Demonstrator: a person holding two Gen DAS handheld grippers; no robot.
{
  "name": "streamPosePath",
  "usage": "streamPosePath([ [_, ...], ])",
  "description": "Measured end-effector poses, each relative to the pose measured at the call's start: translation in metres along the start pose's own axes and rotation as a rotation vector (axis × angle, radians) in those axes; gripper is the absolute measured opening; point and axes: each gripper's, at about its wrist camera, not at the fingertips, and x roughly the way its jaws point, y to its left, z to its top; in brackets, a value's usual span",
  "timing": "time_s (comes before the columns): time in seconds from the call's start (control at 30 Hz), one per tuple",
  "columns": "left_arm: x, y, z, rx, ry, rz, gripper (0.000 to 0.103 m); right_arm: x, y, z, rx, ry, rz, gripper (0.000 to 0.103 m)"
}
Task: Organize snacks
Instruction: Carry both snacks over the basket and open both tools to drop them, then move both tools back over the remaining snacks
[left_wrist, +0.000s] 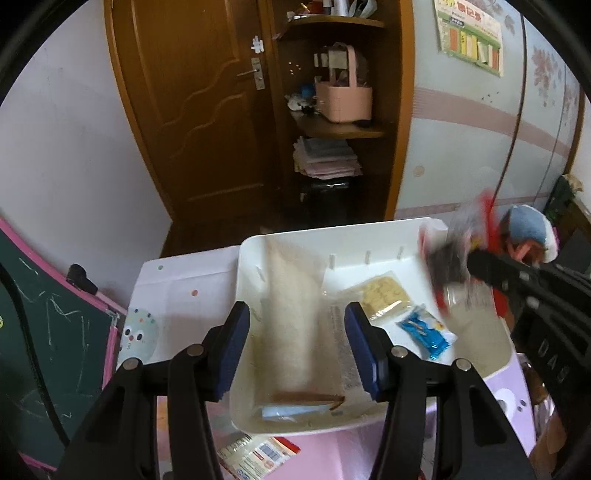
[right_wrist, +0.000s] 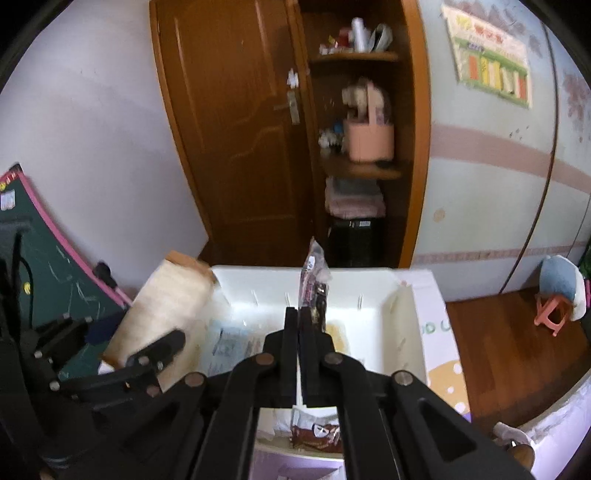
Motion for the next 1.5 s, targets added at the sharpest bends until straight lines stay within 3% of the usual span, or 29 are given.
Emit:
streamPosePath([
  [0.07, 0.005, -0.001, -0.001, 0.014, 0.013, 0.006, 0.091, 0.008, 0.0, -0.005, -0.001, 0.045, 0.02, 0.002],
  [0.1, 0.006, 0.0, -0.003, 0.016, 0.007, 0.012, 0.094, 0.01, 0.0, -0.008, 0.004, 0.058, 0.02, 0.002],
  [0.17, 0.004, 0.0, -0.005, 0.022, -0.004, 0.018, 0.094, 0.011, 0.0, -0.011, 0.01, 0.075, 0.017, 0.014],
  [0.33, 0.0, 0.002, -0.008, 0.009, 0.003, 0.003, 0.094, 0.002, -0.003, -0.015, 0.034, 0.065, 0.004, 0.029],
  [0.7, -0.024, 0.012, -0.02, -0.036, 0.034, -0.034, 0.094, -0.025, -0.003, -0.017, 0.06, 0.048, 0.021, 0.035],
  [0.93, -0.06, 0.016, -0.029, -0.041, 0.0, -0.036, 0.094, -0.058, 0.003, -0.022, 0.054, 0.017, 0.028, 0.037],
  [1.23, -0.129, 0.018, -0.048, -0.026, -0.068, -0.08, 0.094, -0.115, 0.003, -0.042, 0.061, -0.033, 0.03, 0.054],
  [1.33, -0.148, 0.019, -0.061, -0.025, -0.081, -0.096, 0.094, -0.136, 0.0, -0.057, 0.071, -0.05, 0.017, 0.066],
  [1.5, -0.172, 0.022, -0.091, -0.001, -0.08, -0.126, 0.095, -0.158, -0.005, -0.09, 0.082, -0.038, 0.013, 0.072],
])
